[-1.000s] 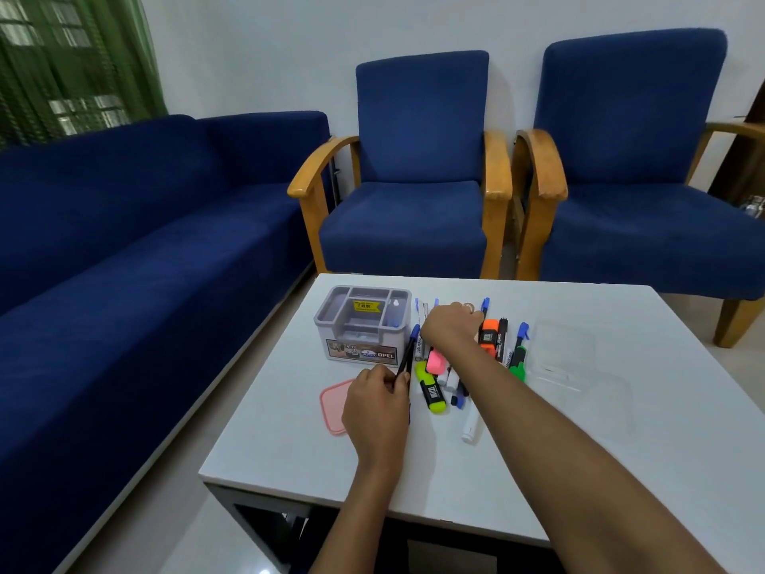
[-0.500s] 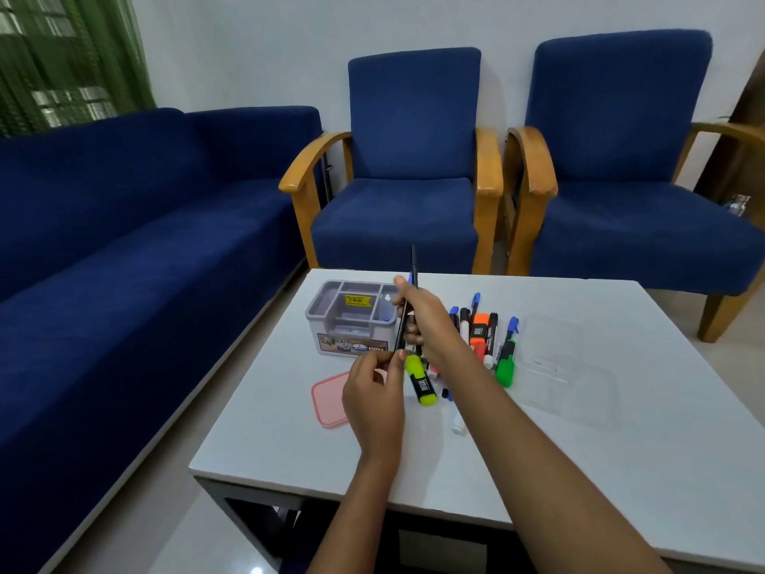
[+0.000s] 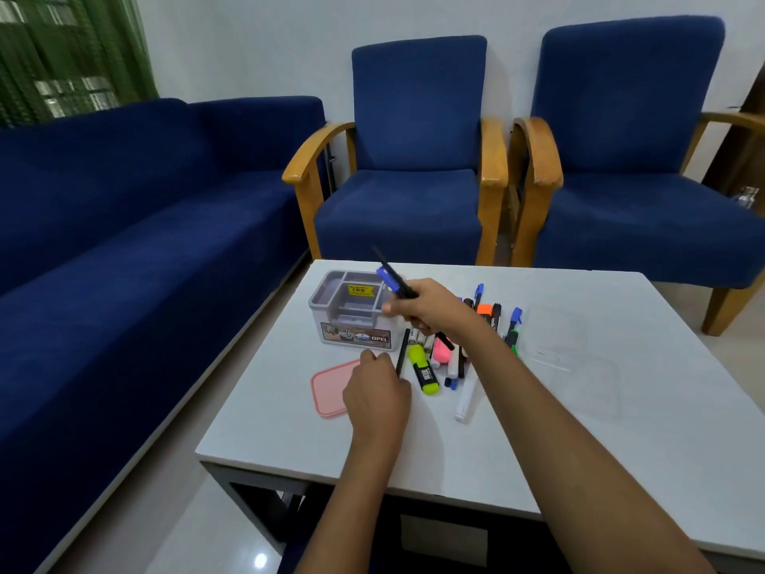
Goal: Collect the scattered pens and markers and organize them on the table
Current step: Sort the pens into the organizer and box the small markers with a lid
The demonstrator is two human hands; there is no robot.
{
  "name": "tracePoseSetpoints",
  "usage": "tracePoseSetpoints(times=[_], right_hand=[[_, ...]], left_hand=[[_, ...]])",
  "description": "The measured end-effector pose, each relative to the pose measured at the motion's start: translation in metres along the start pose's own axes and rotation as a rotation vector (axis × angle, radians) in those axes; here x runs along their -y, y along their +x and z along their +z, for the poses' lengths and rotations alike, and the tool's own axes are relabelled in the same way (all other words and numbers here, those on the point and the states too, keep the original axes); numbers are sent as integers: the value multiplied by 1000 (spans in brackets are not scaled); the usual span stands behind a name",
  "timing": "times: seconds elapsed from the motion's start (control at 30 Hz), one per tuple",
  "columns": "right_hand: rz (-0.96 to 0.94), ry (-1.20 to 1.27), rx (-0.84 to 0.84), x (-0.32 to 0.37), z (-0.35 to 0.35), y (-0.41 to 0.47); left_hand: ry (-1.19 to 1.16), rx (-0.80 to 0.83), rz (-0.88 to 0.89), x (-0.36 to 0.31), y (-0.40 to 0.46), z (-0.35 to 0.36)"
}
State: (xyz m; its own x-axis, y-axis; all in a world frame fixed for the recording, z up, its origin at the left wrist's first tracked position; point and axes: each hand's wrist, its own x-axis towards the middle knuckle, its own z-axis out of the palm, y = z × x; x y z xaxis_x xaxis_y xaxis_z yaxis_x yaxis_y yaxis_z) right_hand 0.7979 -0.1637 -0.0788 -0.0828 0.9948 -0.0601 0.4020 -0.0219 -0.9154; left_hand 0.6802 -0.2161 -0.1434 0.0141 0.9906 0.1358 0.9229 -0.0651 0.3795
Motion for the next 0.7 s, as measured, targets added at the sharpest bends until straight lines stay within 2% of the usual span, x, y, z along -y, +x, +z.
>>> tracePoseSetpoints(times=[0.07,0.2,0.3,0.4,0.47,0.53,0.6,0.7], right_hand=[[6,-141,65,-1,-2,-3],[-2,-328,208,-3,-1,-5],[-13,-371,241,-2,6,-4],[-26,-335,173,-1,10,-3],[-30,-311,107,1,8,-4],[-15,-176,-41,4,0,-6],[0,99,-228,5,-13,-7],[19,486,-325,5,-36,-11]], left_hand=[[-21,-82,-31,5,2,2],[-126,-338,31,17,3,1],[-452,-347,46,16,3,-15],[-801,-276,24,11,10,-33],[-954,-248,-8,9,14,-41],[-982,-267,-19,10,16,-44],[-931,-264,-14,11,17,-40],[-855,-143,30,6,14,-25]])
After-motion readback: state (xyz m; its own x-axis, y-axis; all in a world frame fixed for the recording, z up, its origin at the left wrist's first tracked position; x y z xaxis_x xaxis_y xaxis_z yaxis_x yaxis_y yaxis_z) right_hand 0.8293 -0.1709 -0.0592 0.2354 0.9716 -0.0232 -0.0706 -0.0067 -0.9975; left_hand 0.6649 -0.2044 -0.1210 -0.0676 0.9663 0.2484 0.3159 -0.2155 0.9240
